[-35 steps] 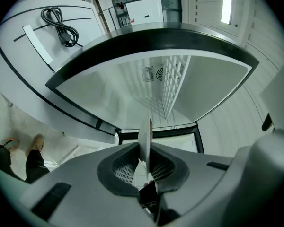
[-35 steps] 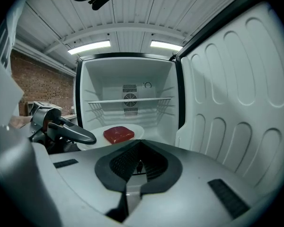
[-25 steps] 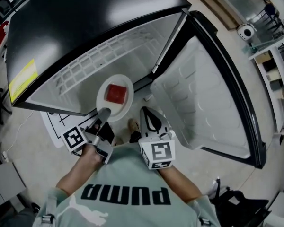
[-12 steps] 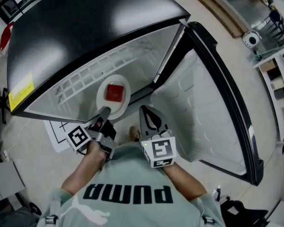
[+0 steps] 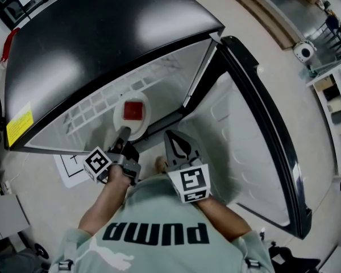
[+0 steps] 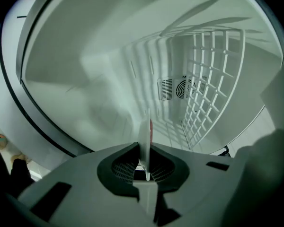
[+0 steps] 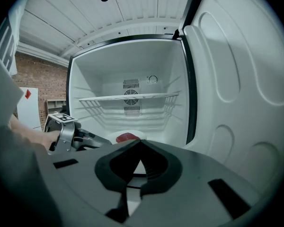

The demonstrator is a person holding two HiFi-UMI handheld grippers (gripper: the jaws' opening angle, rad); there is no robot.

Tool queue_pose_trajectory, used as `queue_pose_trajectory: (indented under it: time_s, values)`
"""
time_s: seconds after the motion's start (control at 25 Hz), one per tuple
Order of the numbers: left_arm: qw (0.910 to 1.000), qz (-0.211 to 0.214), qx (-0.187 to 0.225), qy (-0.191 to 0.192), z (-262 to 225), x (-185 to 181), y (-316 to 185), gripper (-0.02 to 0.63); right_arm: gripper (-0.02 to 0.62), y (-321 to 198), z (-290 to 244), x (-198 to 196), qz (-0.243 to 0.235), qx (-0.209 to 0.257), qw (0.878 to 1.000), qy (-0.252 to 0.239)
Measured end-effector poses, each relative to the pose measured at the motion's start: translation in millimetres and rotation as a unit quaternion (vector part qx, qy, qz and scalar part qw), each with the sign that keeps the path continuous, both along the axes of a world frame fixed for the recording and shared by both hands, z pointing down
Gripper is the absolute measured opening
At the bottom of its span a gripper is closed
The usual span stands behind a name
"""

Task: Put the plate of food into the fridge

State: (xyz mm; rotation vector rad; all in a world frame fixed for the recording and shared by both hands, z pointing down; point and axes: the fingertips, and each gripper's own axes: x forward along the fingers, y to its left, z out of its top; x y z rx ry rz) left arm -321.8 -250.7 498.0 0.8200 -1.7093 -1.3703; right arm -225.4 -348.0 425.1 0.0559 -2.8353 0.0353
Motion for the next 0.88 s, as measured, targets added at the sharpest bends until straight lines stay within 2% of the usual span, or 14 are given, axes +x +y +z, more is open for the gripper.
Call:
queue_pose_trajectory:
  time_s: [0.44,0.88]
  values:
    - [0.9985,-0.030,-0.041,0.021,32.3,-25.0,-6.4,0.037,0.005,-7.0,6.9,-6.5,-0.010,-0.012,1.000,0.008]
    - [0.9961,-0.050,-0.062,0.038,51.6,-44.1,-6.4,0.037,0.005,-1.7,10.4,-9.8,-0.020,-0.018,0.999,0.017]
